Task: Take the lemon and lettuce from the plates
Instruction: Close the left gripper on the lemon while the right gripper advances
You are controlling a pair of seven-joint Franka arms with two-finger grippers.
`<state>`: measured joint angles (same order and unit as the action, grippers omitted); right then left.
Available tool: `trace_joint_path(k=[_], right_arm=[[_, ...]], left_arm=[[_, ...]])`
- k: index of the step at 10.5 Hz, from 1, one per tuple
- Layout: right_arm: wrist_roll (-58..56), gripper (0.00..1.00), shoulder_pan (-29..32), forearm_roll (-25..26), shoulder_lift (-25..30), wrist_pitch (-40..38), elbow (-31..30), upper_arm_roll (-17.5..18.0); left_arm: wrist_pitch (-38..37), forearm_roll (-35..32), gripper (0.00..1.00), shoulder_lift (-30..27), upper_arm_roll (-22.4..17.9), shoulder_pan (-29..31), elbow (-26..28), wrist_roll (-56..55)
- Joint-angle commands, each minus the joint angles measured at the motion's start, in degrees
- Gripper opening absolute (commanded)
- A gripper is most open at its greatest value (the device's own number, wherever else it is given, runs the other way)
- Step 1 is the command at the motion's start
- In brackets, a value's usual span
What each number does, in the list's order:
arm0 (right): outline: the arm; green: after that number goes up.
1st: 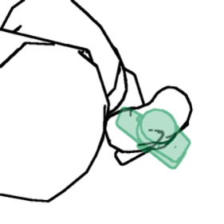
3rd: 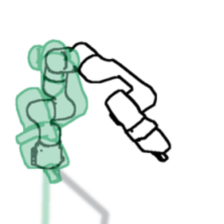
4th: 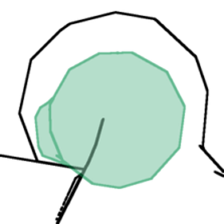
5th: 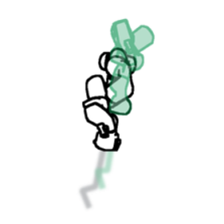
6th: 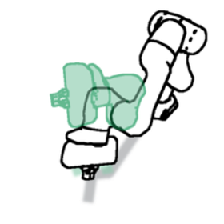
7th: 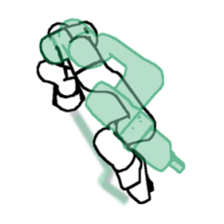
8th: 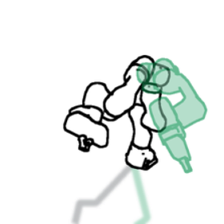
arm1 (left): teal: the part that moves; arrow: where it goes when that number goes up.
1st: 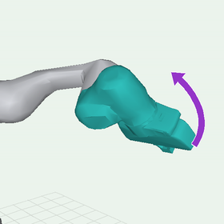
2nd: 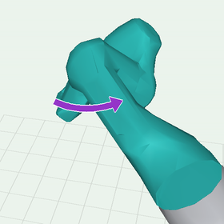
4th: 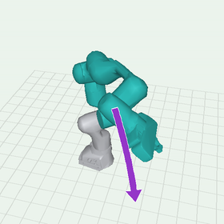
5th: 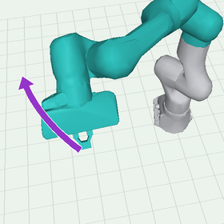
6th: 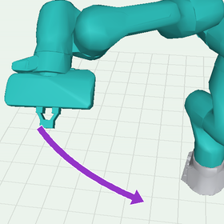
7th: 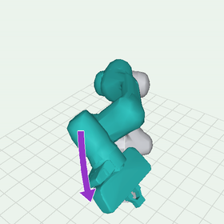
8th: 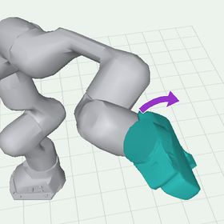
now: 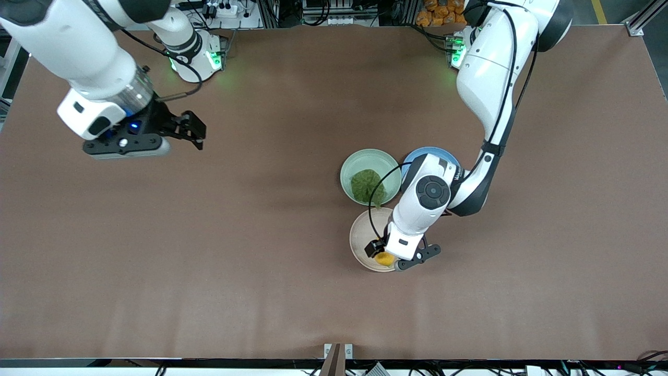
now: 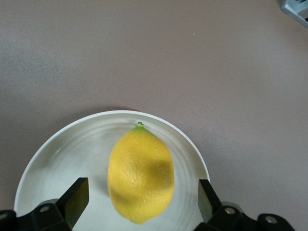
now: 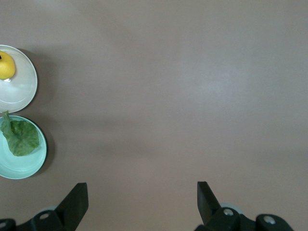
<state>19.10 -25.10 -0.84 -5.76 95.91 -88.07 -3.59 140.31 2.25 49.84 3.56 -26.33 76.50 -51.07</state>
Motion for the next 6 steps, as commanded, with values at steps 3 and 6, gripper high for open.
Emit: trace_joint_path(k=[3, 6], right_arm=[[9.3, 1.0, -4.5, 0.2, -2.9, 2.8, 0.8, -0.4], [9.5, 1.0, -4.7, 0.1, -4.2, 3.1, 0.9, -0.4]], left_arm=[[3.5, 0.5, 1.0, 2.9, -1.0, -0.9, -1.6, -0.2], [3.5, 0.4, 1.0, 3.9, -1.0, -1.0, -1.4, 0.3]])
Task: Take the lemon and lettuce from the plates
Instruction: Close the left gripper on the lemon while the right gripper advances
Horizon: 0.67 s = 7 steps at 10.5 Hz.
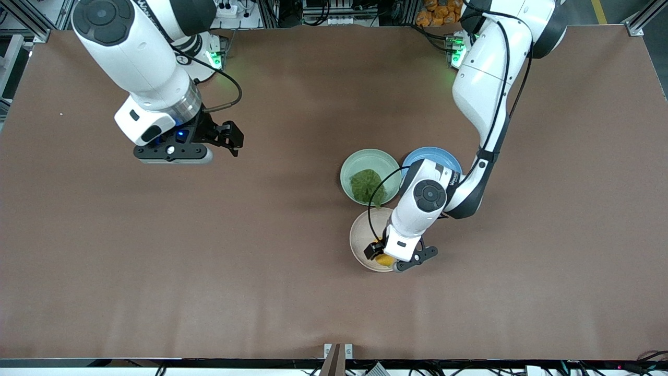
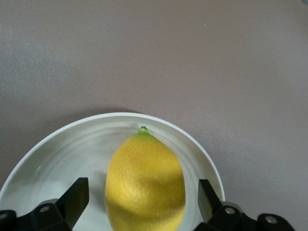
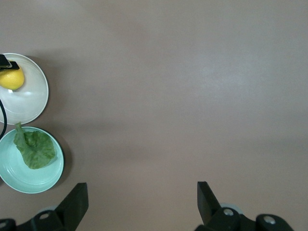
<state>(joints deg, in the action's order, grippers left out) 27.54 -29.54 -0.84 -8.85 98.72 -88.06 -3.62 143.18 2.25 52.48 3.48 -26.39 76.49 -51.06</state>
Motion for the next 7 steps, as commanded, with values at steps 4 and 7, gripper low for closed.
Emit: trace_joint_path(k=[4, 7], right_arm=[[4.7, 1.0, -2.7, 0.0, -2.6, 1.5, 0.9, -0.2], [4.8, 1.0, -3.6, 0.0, -3.4, 1.7, 1.0, -0.2]], left_arm=[[0.2, 0.4, 0.0, -0.2, -0.8, -1.0, -1.2, 0.7], [-5.7, 0.4, 0.0, -3.2, -0.8, -0.3, -0.9, 0.7]])
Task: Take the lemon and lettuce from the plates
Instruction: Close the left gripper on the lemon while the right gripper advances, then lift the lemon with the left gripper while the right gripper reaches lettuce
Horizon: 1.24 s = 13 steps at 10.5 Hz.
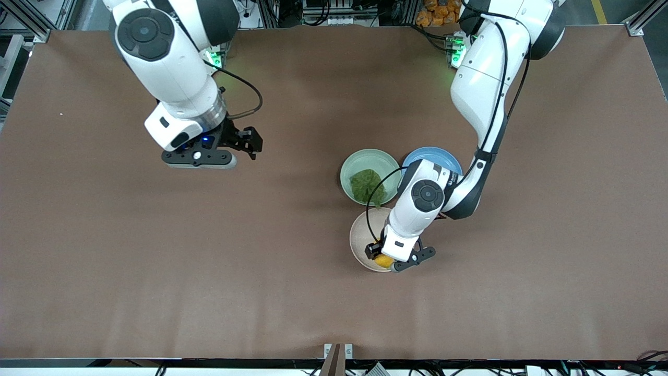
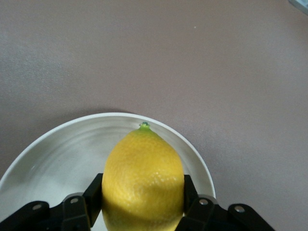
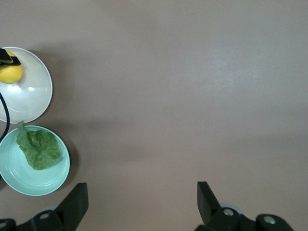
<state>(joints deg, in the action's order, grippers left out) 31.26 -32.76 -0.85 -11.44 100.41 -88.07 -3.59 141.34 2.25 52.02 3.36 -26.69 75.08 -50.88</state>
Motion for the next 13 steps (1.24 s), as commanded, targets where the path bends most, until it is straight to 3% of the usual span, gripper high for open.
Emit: trace_joint_path(k=[1, 5, 8, 11, 13], right_arm=[[1.1, 1.0, -0.9, 0.1, -1.6, 0.3, 1.1, 0.5], [11.1, 1.0, -7.9, -1.2, -6.3, 6.6, 1.8, 1.0], [20.1, 1.0, -12.8, -0.7, -13.9, 9.6, 8.3, 0.9], [25.7, 1.0, -18.0, -0.6, -18.8, 13.6, 10.5, -0.9], [33.1, 1.0, -19.6, 0.1, -25.2, 17.2, 14.8, -0.6]], left_arm=[[-6.7, 0.4, 0.0, -4.2, -0.6, 0.2, 0.7, 0.5], [-9.5, 0.6, 0.0, -10.7, -0.6, 0.7, 5.5, -2.5], [-8.5, 0.4, 0.0, -21.1, -0.4, 2.9, 18.5, -1.8], [-3.4, 0.5, 0.0, -30.7, -0.3, 4.1, 31.1, -1.7], [-3.1, 0.5, 0.0, -35.9, -0.3, 5.2, 37.0, 0.3]])
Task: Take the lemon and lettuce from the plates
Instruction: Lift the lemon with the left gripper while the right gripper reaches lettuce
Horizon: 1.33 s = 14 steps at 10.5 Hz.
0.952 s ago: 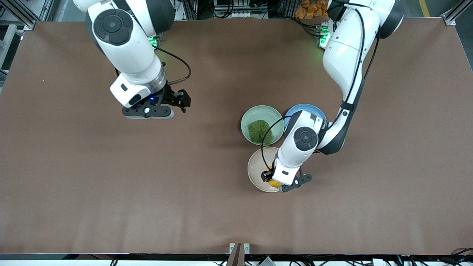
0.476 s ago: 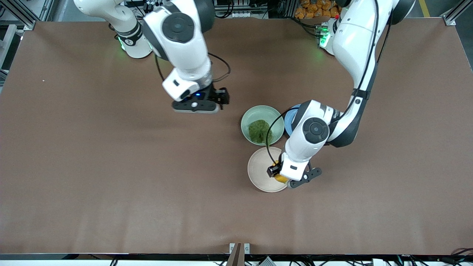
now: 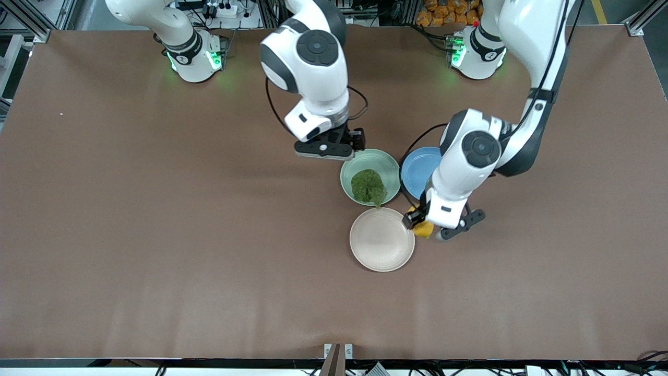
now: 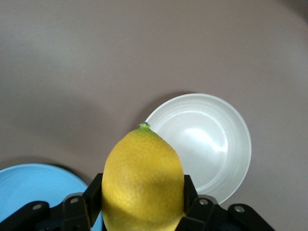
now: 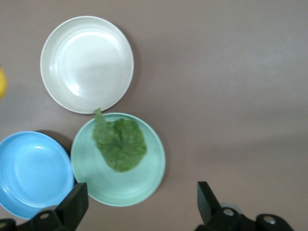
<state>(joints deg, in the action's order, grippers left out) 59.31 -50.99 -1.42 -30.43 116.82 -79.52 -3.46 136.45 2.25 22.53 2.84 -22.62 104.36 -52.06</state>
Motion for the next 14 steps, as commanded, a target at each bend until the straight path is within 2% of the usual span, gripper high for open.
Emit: trace_joint_path(k=[1, 4, 7, 8, 11, 14], right_arm=[[8.1, 1.0, -2.2, 1.8, -8.7, 0.8, 8.5, -0.8], [14.3, 1.0, -4.1, 3.0, -13.5, 4.9, 9.4, -0.8], [22.3, 1.0, -5.2, 7.6, -19.1, 11.6, 10.3, -0.8], [22.4, 1.0, -5.3, 7.7, -20.8, 11.6, 12.0, -0.8], [22.4, 0.98, -6.1, 12.8, -24.9, 11.7, 15.0, -1.0], [22.4, 0.93, -6.7, 18.4, -27.3, 14.2, 15.6, -0.9]], left_arm=[[1.8, 0.5, 0.0, -7.7, 0.2, 2.4, 9.4, 3.7], [1.6, 0.5, 0.0, -9.0, 0.2, 6.7, 11.0, 9.6], [-0.8, 0.5, 0.0, -9.7, 0.2, 10.3, 11.0, 15.4], [-1.9, 0.5, 0.0, -9.9, 0.2, 12.4, 10.9, 18.5], [-3.8, 0.6, 0.0, -9.3, 0.2, 16.4, 10.8, 23.2], [-5.2, 0.2, 0.0, -5.2, -0.2, 18.7, 9.6, 25.3]])
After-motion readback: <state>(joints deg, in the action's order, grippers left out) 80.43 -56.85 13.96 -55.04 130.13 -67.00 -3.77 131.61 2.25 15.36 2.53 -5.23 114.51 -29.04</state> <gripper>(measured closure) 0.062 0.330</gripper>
